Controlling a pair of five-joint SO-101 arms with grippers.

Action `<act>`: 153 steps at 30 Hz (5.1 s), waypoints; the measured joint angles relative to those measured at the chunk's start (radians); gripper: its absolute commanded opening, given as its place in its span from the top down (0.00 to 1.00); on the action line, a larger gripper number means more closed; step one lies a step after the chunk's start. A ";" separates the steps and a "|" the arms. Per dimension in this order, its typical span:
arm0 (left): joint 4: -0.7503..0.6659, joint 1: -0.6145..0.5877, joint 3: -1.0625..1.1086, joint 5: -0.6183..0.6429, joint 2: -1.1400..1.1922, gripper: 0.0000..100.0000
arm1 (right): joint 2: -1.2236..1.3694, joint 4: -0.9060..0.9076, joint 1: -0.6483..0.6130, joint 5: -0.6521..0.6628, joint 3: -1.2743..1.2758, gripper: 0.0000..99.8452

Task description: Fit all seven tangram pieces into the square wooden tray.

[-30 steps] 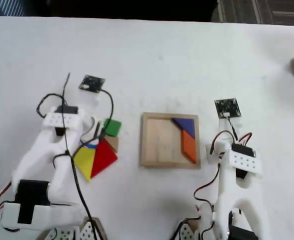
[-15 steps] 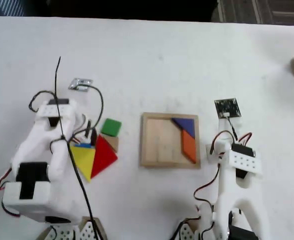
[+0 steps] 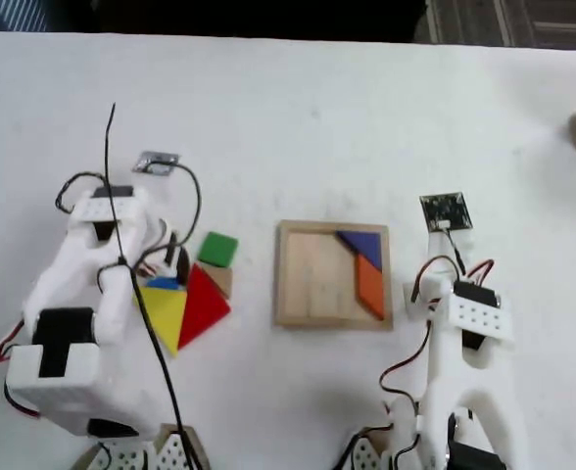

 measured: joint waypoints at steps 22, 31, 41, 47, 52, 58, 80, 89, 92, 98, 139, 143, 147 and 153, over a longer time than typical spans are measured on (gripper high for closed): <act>-0.107 -0.328 -0.061 0.446 0.009 0.80 | 0.000 0.000 0.002 0.000 0.000 0.98; -0.107 -0.253 -0.061 0.298 0.009 0.80 | 0.000 0.000 0.002 0.000 0.000 0.98; -0.107 -0.206 -0.061 0.292 0.009 0.80 | 0.000 0.000 -0.009 0.000 0.000 0.98; -0.081 -0.206 -0.055 0.292 0.011 0.80 | 0.000 0.000 -0.009 0.000 0.000 0.98; -0.063 -0.203 -0.051 0.292 0.011 0.80 | 0.000 0.000 -0.009 0.000 0.000 0.98; -0.063 -0.203 -0.051 0.292 0.011 0.80 | 0.000 0.000 -0.009 0.003 0.000 0.98; -0.063 -0.195 -0.051 0.404 0.011 0.90 | 0.000 0.000 -0.009 0.026 0.000 0.98; -0.063 -0.173 -0.051 0.374 0.011 0.89 | 0.000 0.000 -0.009 0.031 0.000 0.98; -0.063 -0.173 -0.051 0.308 0.011 0.89 | 0.000 0.000 -0.009 0.034 0.000 0.98; -0.063 -0.173 -0.051 0.284 0.011 0.72 | 0.000 0.000 -0.009 0.034 0.000 0.98; 0.083 -0.497 0.026 -0.230 -0.160 0.72 | 0.000 0.000 -0.029 0.034 0.014 0.98; 0.112 -0.499 0.026 -0.285 -0.160 0.72 | 0.000 0.000 -0.034 0.034 0.014 0.98; 0.109 -0.445 0.072 -0.288 -0.238 0.72 | 0.000 0.000 -0.035 0.029 0.014 0.98; 0.052 -0.293 0.325 -0.186 -0.517 0.71 | 0.000 -0.002 -0.055 -0.014 0.015 0.98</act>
